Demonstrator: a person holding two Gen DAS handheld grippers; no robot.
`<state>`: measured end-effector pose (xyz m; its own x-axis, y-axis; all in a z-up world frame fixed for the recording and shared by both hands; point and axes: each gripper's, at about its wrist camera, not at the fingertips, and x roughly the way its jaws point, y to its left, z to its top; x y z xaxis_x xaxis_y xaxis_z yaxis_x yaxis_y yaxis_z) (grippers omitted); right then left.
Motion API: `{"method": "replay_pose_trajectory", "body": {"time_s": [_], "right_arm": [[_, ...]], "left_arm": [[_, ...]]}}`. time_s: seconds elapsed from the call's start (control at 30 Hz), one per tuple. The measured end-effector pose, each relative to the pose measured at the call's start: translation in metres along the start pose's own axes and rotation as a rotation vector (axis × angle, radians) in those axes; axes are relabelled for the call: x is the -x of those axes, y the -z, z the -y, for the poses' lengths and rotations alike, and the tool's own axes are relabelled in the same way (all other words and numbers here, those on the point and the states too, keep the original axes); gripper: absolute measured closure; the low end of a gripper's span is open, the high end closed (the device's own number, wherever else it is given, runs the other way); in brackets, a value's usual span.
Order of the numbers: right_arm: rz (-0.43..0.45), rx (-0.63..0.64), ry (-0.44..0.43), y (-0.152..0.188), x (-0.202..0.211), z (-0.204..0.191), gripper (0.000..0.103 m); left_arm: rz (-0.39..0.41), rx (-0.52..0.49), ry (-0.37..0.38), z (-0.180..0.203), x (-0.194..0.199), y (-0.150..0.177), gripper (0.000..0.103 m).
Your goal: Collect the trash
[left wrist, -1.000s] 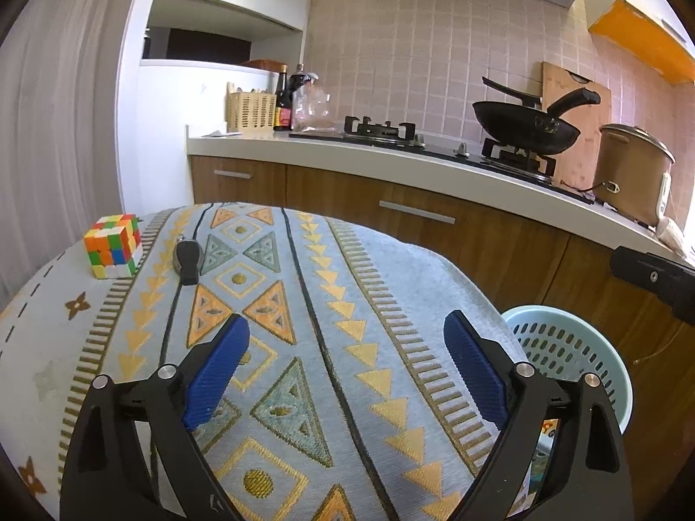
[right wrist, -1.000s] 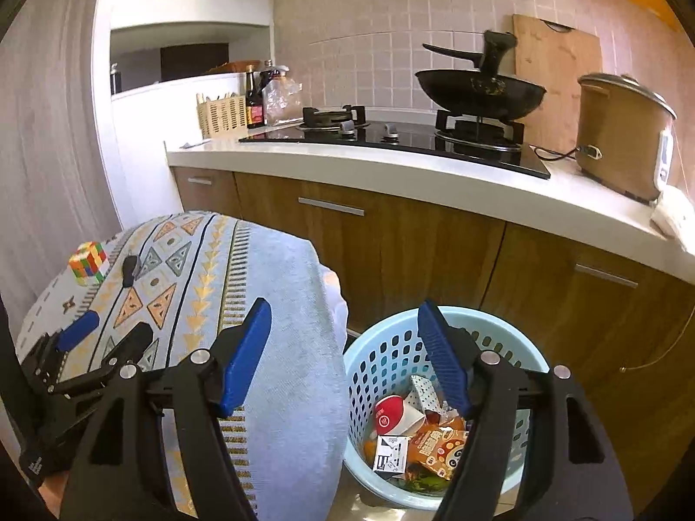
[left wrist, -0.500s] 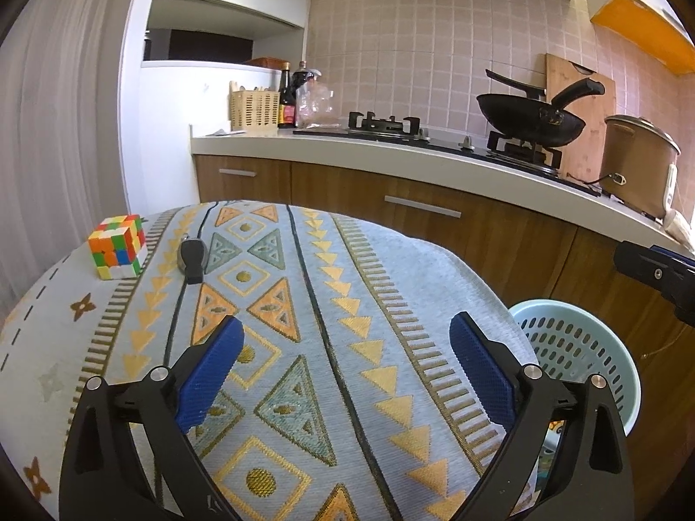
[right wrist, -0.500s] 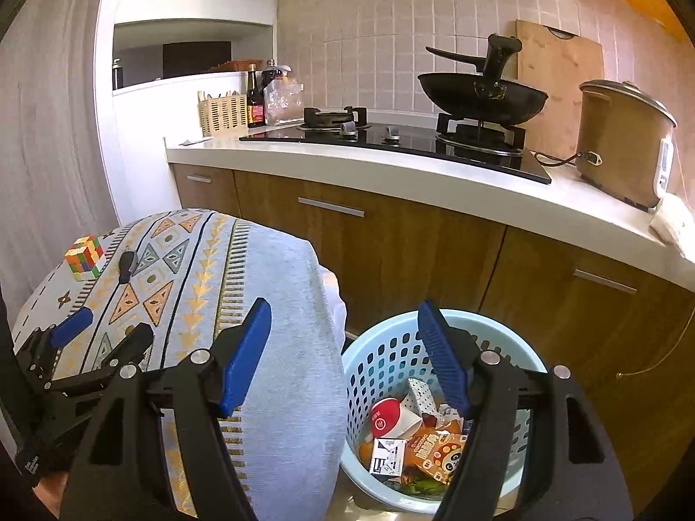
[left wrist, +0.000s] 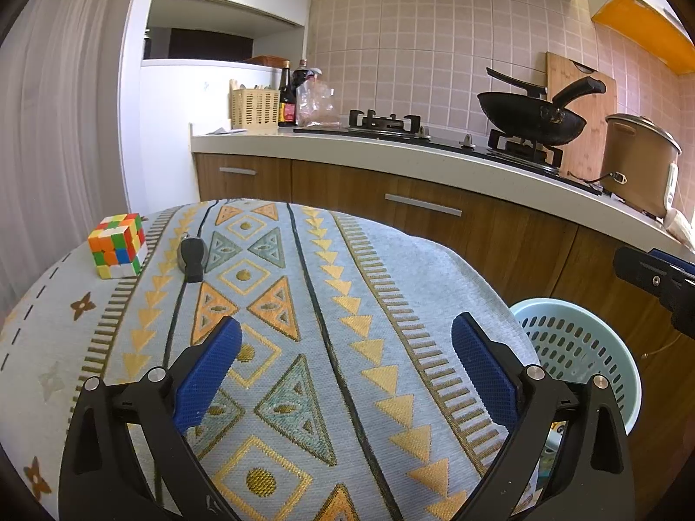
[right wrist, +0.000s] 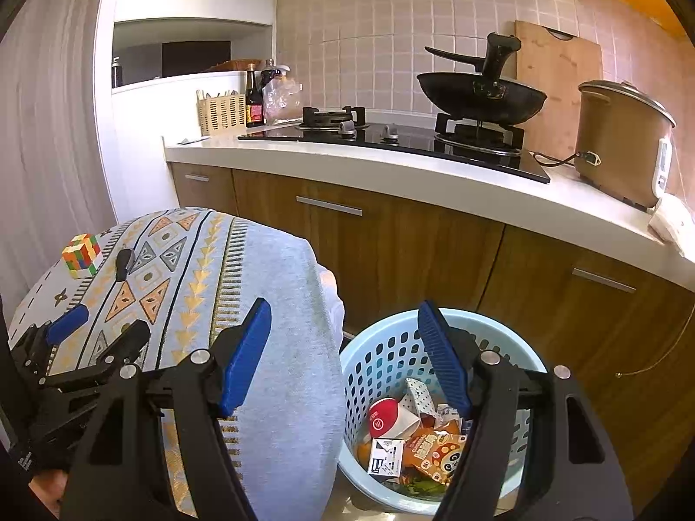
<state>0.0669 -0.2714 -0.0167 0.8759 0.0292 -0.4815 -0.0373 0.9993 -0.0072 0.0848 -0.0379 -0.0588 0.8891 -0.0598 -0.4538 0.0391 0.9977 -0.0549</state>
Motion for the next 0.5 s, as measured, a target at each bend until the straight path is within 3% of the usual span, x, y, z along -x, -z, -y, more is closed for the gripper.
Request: {"method": "replay_pose_trajectory", "body": {"time_s": [0.5], "right_arm": [[-0.013, 0.013, -0.002, 0.0035, -0.0038, -0.0047, 0.037]], "left_arm": [[-0.013, 0.008, -0.005, -0.0023, -0.0030, 0.0008, 0.008]]}}
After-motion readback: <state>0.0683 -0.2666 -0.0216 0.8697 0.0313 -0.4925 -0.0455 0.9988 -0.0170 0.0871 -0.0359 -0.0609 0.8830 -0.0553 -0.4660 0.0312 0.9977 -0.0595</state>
